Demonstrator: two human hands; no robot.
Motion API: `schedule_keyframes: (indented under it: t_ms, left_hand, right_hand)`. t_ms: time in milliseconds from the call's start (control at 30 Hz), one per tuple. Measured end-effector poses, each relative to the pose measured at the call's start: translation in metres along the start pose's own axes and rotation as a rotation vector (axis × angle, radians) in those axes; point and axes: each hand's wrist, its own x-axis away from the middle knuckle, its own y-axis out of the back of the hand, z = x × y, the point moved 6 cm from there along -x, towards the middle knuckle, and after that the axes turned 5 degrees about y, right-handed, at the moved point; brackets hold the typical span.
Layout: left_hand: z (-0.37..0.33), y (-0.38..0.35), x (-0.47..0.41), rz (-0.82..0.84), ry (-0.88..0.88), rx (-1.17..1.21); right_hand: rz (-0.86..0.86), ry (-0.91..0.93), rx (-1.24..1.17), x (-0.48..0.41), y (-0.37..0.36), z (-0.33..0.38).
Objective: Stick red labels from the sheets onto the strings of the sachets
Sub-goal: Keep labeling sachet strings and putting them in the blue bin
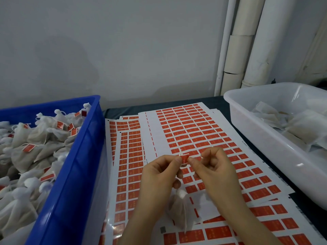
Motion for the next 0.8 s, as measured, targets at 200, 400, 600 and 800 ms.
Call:
schedule_keyframes:
  t_ms: [200,400,600,800]
  left_hand:
    - [0.0,-0.001,-0.001,0.0,0.009,0.014]
    - [0.003,-0.002,-0.003,-0.007,0.038,0.035]
    - [0.003,-0.002,-0.005,0.017,0.027,0.067]
    - [0.002,-0.002,-0.005,-0.019,-0.073,-0.05]
  right_hand:
    - [0.066,-0.041,-0.003,0.001,-0.005,0.003]
    - [0.063,-0.007,0.031,0.001,-0.003,0.004]
    - [0.064,0.025,0.016,0.002,-0.003,0.008]
    - [0.092,0.051,0.003,0.004,-0.006,0.012]
